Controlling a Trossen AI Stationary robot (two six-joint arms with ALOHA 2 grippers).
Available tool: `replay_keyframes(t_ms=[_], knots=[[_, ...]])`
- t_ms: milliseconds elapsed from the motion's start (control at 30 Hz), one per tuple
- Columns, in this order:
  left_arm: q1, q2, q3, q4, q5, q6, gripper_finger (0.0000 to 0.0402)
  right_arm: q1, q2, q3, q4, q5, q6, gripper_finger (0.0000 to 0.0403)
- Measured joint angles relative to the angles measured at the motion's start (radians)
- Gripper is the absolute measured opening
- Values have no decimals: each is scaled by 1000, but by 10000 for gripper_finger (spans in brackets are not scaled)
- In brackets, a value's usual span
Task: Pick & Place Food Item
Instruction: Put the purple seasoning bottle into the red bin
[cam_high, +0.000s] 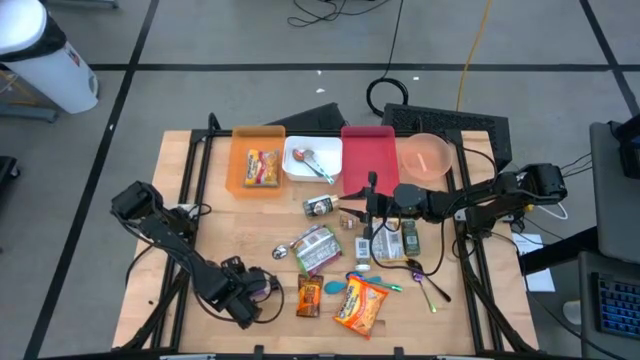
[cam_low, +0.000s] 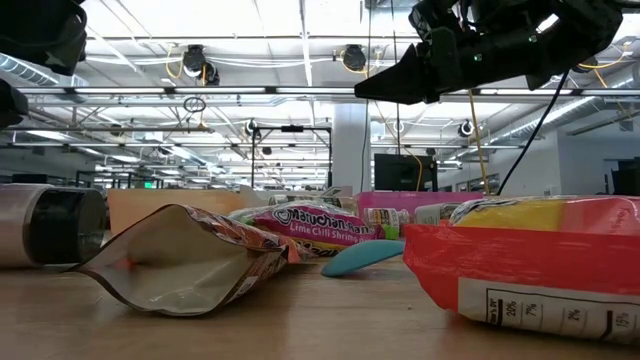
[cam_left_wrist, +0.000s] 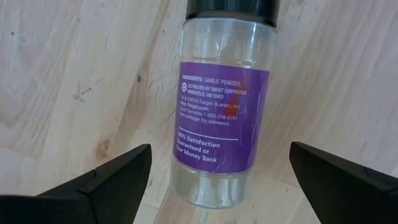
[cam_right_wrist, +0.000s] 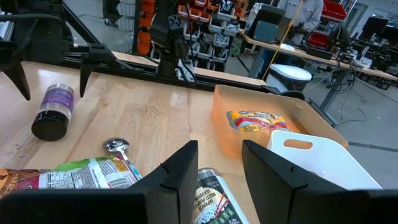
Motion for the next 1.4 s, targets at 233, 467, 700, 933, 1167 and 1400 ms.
replay_keyframes(t_ms=[233,467,700,933,1167,1400], knots=[[0,40,0,-3,11,25,373,0,0,0,0,0,0,116],[0,63,0,-5,20,37,357,0,0,0,0,0,0,116],[0,67,0,-48,29,34,342,0,0,0,0,0,0,116],[0,67,0,-60,30,33,315,0,0,0,0,0,0,116],[0,67,0,-72,54,34,262,0,0,0,0,0,0,116],[2,67,0,-92,56,62,201,0,0,0,0,0,0,116]])
